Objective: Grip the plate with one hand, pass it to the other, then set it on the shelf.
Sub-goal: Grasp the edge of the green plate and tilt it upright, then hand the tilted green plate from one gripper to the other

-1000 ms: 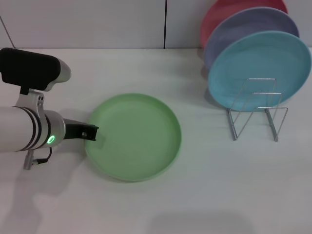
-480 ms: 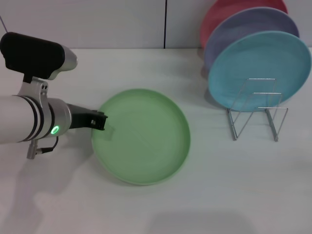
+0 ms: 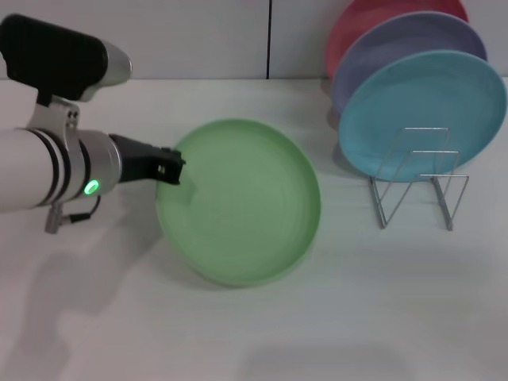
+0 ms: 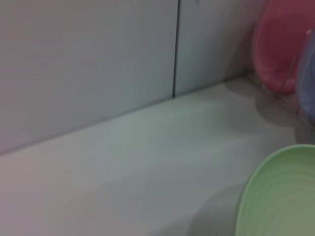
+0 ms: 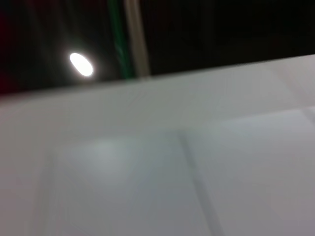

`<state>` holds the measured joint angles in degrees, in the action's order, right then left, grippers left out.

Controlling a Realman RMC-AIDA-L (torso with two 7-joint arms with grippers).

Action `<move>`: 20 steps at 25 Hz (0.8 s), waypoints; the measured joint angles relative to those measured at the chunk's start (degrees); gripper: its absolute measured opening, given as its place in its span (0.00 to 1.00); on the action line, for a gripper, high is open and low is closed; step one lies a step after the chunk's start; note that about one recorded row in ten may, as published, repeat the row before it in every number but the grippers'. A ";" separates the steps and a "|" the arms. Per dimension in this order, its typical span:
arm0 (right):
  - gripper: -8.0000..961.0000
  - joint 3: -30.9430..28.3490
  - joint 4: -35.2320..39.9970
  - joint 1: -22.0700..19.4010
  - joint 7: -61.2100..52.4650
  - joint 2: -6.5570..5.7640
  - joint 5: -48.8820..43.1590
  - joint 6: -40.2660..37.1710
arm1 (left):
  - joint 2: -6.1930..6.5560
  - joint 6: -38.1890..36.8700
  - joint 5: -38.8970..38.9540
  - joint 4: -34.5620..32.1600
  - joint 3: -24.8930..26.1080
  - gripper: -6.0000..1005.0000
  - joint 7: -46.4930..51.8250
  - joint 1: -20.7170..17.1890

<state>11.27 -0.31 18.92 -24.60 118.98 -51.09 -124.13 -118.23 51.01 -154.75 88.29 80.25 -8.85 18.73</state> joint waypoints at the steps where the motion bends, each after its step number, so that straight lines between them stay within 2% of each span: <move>1: 0.85 0.06 2.72 1.02 -3.73 -0.01 -0.28 0.32 | 0.01 -0.05 0.02 0.70 0.40 0.05 -0.49 -0.14; 4: 0.85 1.49 12.29 4.93 -14.25 0.14 -2.45 4.26 | 0.02 -0.14 0.08 2.88 1.36 0.05 -1.49 -0.65; 7: 0.85 5.08 20.94 8.54 -20.94 0.23 -4.45 11.50 | 0.02 -0.34 0.08 5.13 2.55 0.05 -2.23 -1.12; 9: 0.85 10.54 29.46 10.30 -28.35 0.28 -5.78 20.38 | 0.02 -0.38 0.08 6.22 3.28 0.06 -2.55 -1.20; 12: 0.85 21.90 45.93 10.79 -45.78 0.17 -12.27 39.15 | 0.01 -0.46 0.03 7.54 4.13 0.06 -2.73 -1.23; 13: 0.85 28.80 57.26 10.49 -62.15 -0.19 -21.15 50.93 | 0.02 -0.63 0.02 8.10 4.58 0.06 -2.96 -1.24; 14: 0.85 28.80 57.26 10.49 -62.15 -0.19 -21.15 50.93 | 0.02 -0.63 0.02 8.10 4.58 0.06 -2.96 -1.24; 16: 0.85 31.88 68.63 10.91 -81.87 -0.63 -36.02 58.11 | 0.01 -0.92 0.05 8.42 4.80 0.06 -3.16 -1.23; 17: 0.85 32.04 72.18 11.47 -88.66 -0.80 -42.37 59.27 | 0.00 -1.26 0.04 8.56 4.87 0.06 -3.18 -1.24; 18: 0.85 31.78 79.80 13.67 -105.60 -1.56 -58.02 58.95 | -0.02 -1.87 0.03 8.69 4.93 0.06 -3.19 -1.25; 19: 0.85 31.78 79.80 13.67 -105.60 -1.56 -58.02 58.95 | -0.02 -1.87 0.03 8.69 4.93 0.07 -3.19 -1.25; 20: 0.85 31.00 81.39 15.04 -111.00 -2.11 -62.63 56.86 | -0.02 -2.19 0.01 8.71 4.93 0.07 -3.22 -1.27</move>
<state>42.27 81.08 33.96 -135.59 116.87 -113.72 -67.27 -118.25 48.82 -154.74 96.99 85.18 -12.07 17.47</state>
